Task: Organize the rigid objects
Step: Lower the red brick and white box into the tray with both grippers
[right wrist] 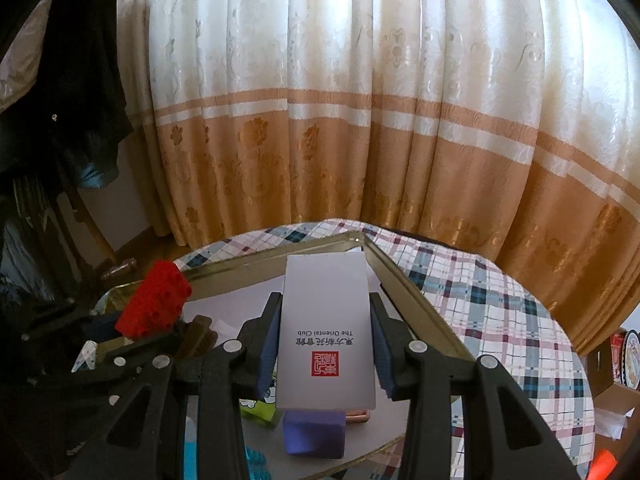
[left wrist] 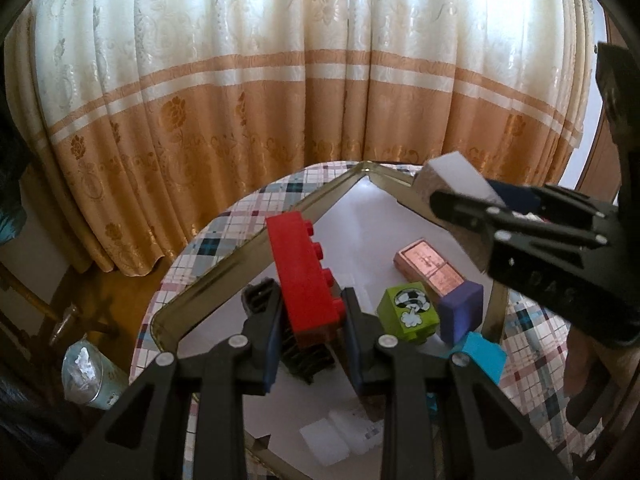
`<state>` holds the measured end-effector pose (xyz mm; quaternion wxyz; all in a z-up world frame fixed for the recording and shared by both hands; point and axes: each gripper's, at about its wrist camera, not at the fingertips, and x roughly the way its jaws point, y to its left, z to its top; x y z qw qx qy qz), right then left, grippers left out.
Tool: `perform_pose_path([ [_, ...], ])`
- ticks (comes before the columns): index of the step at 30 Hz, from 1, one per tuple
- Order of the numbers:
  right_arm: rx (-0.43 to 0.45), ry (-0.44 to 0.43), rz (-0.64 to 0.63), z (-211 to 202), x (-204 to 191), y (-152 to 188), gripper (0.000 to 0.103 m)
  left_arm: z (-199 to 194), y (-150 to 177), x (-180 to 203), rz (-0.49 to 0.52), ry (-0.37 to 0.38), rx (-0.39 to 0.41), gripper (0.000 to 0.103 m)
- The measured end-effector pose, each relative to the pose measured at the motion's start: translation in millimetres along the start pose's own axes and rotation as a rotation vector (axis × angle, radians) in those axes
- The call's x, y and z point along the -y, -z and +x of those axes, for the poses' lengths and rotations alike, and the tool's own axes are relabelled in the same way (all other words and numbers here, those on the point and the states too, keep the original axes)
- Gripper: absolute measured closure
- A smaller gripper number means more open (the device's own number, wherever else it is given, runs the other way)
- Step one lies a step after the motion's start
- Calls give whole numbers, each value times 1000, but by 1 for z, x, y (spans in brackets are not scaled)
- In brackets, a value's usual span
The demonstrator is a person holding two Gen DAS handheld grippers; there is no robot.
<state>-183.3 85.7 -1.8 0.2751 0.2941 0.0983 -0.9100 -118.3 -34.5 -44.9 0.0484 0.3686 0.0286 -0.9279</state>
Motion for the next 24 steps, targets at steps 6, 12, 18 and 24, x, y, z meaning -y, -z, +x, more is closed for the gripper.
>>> perform_pose_path([
  [6, -26, 4, 13, 10, 2, 5, 60, 6, -6, -1, -3, -8, -6, 77],
  [12, -43, 4, 5, 17, -1, 8, 60, 12, -8, -1, -3, -20, -17, 77],
  [18, -46, -1, 2, 19, -3, 11, 60, 14, -7, -4, -3, -31, -27, 77],
  [24, -43, -2, 4, 19, -4, 11, 60, 14, -7, -4, -4, -31, -27, 77],
])
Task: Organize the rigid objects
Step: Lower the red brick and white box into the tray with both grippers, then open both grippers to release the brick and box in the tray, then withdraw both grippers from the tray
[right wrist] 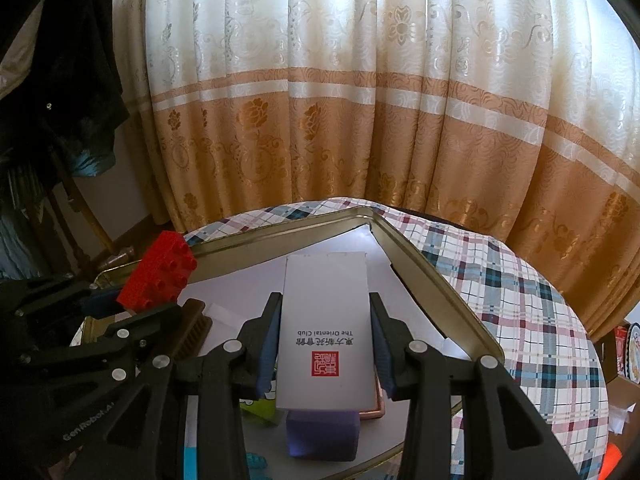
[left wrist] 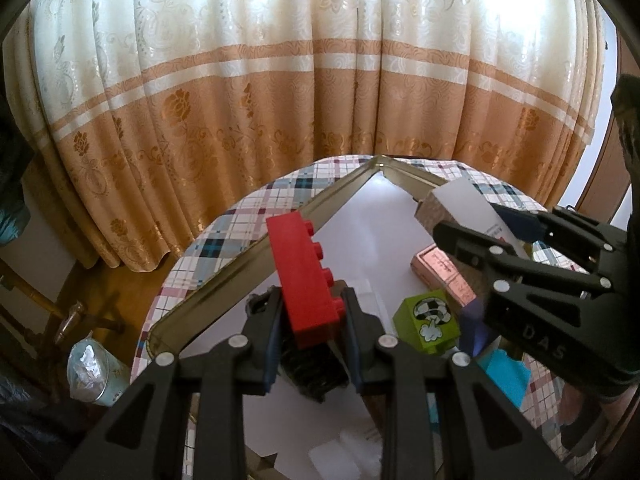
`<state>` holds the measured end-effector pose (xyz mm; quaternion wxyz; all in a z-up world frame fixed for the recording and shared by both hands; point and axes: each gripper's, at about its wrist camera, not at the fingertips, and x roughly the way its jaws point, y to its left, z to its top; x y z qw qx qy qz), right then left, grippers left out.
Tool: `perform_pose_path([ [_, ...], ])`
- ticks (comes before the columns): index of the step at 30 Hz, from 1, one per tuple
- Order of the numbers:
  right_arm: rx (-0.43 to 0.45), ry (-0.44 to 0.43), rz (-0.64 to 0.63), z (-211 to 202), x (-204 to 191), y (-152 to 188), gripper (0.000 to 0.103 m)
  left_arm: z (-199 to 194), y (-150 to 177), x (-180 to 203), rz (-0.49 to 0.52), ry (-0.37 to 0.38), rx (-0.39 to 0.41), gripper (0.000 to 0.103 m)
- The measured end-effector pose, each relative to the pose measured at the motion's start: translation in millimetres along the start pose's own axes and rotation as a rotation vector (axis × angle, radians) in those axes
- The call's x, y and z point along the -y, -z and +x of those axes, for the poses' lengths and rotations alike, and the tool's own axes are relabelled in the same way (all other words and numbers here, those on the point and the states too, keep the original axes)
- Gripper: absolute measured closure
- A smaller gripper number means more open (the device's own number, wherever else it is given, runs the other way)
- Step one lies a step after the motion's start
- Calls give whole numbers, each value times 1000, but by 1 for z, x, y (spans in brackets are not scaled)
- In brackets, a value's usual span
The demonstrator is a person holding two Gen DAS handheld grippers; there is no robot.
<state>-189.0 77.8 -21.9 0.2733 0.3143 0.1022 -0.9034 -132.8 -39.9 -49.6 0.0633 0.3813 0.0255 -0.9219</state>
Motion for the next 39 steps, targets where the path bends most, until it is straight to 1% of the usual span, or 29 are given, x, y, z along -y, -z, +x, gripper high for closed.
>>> perform_pose_path([
  [19, -1, 11, -3, 2, -1, 3, 59, -1, 1, 5, 8, 7, 2, 77],
  [22, -9, -8, 2, 1, -2, 4, 58, -1, 1, 8, 21, 3, 6, 75],
  [23, -11, -2, -1, 0, -3, 5, 54, -2, 1, 9, 23, -2, 2, 69],
  [24, -9, 21, -8, -2, -4, 6, 43, -2, 1, 9, 23, -8, -3, 55],
  [25, -5, 36, -11, -4, -4, 7, 41, -4, 1, 8, 17, -27, 1, 49],
  [26, 1, 48, -11, -6, -3, 7, 38, -8, 0, 7, 13, -42, 9, 41],
  [27, 7, 54, -6, -9, -2, 8, 36, -10, 0, 6, 9, -44, 13, 32],
  [28, 10, 53, 7, -12, 1, 9, 35, -13, 0, 5, 4, -42, 17, 27],
  [29, 13, 56, 22, -15, 4, 10, 33, -18, 0, 6, 3, -47, 23, 18],
  [30, 18, 62, 35, -20, 7, 11, 32, -21, 0, 6, 6, -53, 31, 12],
  [34, 36, 54, 51, -35, 6, 14, 32, -34, 2, 6, 10, -51, 55, 11],
  [36, 46, 54, 51, -42, 4, 14, 32, -39, 2, 4, 6, -58, 60, 6],
  [39, 59, 43, 48, -53, 0, 15, 31, -46, 3, 0, -2, -81, 66, 4],
])
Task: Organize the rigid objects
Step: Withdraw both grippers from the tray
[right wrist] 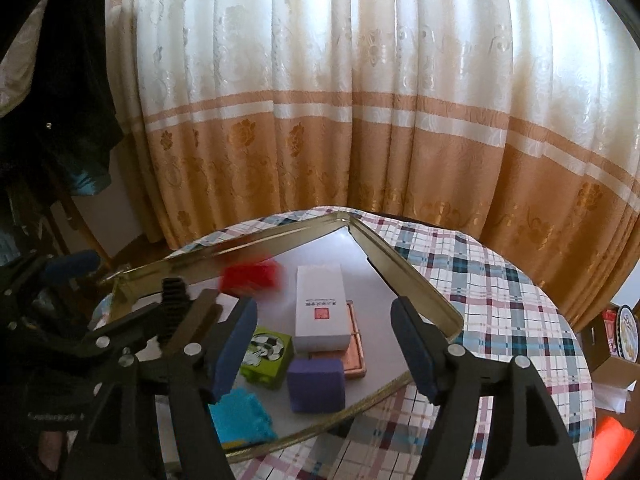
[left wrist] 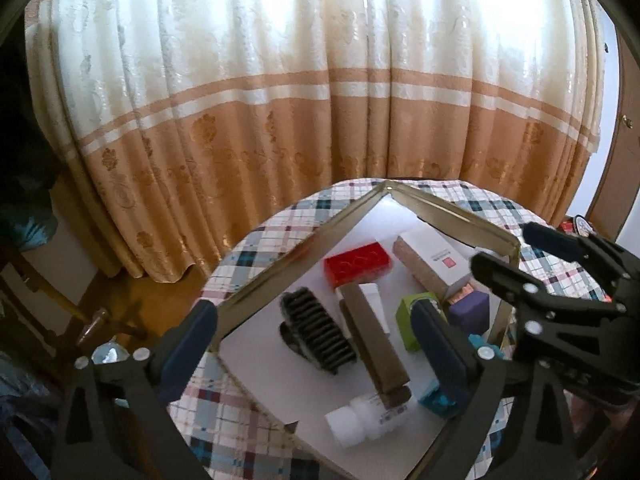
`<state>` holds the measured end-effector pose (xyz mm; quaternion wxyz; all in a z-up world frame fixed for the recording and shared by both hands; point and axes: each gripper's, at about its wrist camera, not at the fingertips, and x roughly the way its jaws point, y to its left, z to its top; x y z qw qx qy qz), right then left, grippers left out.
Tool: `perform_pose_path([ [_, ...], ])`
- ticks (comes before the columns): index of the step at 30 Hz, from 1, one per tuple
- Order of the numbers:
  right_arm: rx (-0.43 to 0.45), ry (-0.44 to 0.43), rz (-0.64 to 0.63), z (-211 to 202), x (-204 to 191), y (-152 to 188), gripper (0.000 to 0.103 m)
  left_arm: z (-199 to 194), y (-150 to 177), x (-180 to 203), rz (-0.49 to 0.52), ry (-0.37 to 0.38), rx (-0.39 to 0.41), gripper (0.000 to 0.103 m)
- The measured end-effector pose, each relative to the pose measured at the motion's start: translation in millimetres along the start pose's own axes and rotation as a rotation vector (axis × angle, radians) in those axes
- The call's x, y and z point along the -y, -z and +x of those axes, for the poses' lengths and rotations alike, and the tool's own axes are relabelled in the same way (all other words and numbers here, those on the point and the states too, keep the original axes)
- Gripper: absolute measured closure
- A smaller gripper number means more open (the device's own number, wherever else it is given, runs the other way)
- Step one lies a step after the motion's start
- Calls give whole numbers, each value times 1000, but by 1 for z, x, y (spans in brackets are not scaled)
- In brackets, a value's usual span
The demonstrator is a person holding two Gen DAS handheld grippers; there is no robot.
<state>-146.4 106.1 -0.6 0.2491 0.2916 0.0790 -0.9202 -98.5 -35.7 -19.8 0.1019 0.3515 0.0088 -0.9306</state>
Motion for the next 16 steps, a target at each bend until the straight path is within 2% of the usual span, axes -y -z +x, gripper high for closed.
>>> perform_pose_path([
  [11, 15, -10, 9, -19, -5, 8, 31, -18, 4, -5, 15, -44, 57, 4],
  [16, 23, -11, 15, -26, -4, 9, 30, -24, 2, -5, 9, -18, 59, 0],
])
